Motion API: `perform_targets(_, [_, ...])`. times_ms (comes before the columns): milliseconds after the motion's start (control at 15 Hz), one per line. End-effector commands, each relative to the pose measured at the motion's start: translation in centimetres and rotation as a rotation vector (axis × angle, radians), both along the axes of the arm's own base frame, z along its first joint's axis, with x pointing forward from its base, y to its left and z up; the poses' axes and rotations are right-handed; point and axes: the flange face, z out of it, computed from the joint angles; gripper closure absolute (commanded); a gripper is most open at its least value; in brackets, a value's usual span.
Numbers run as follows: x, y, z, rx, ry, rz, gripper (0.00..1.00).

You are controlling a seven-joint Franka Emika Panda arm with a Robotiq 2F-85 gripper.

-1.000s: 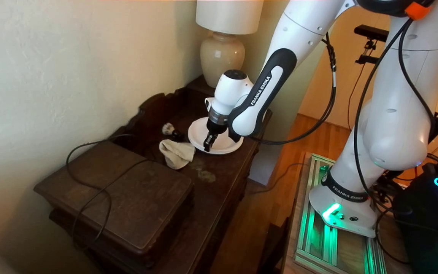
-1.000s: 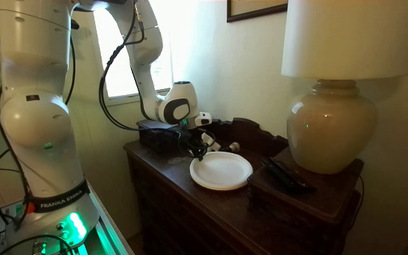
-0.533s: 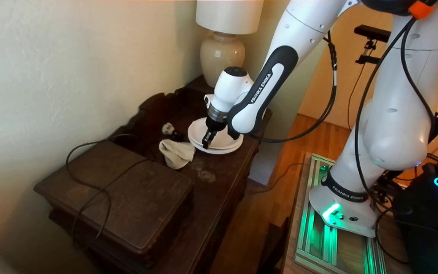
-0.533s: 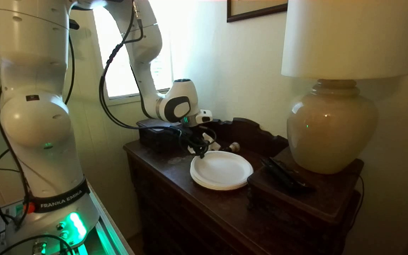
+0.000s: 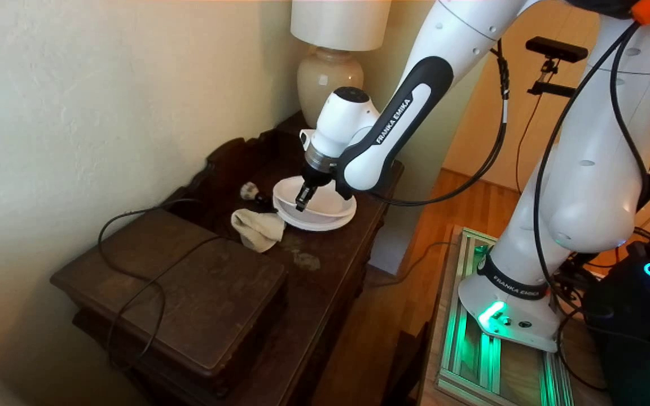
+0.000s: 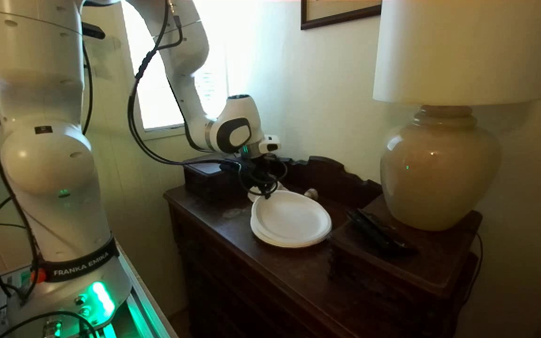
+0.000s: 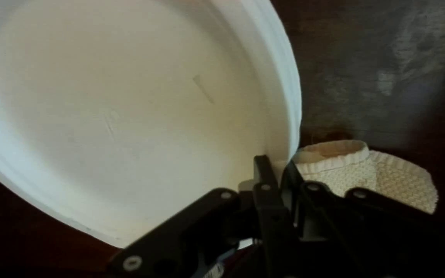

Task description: Put one plate to the left

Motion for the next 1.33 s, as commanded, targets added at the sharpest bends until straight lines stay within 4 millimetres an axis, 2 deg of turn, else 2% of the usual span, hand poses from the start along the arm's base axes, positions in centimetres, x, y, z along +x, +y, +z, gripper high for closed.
perform_targets(0, [-0.6,0.9,2.5,-0.006,-0.005,0.024,0.93])
perform_targets(400, [-1.0,0.6,7.0,-0.132,-0.002,0.024,0.93])
perform_targets(667, [-1.0,2.0,10.3,-0.257,-0.055,0.031,1.00])
perform_targets(1000, [-1.5,4.9,13.2,-0.349,-0.115,0.082,0.99])
perform_targets(1267, [-2.1,9.0,14.4,-0.418,-0.184,0.264,0.99])
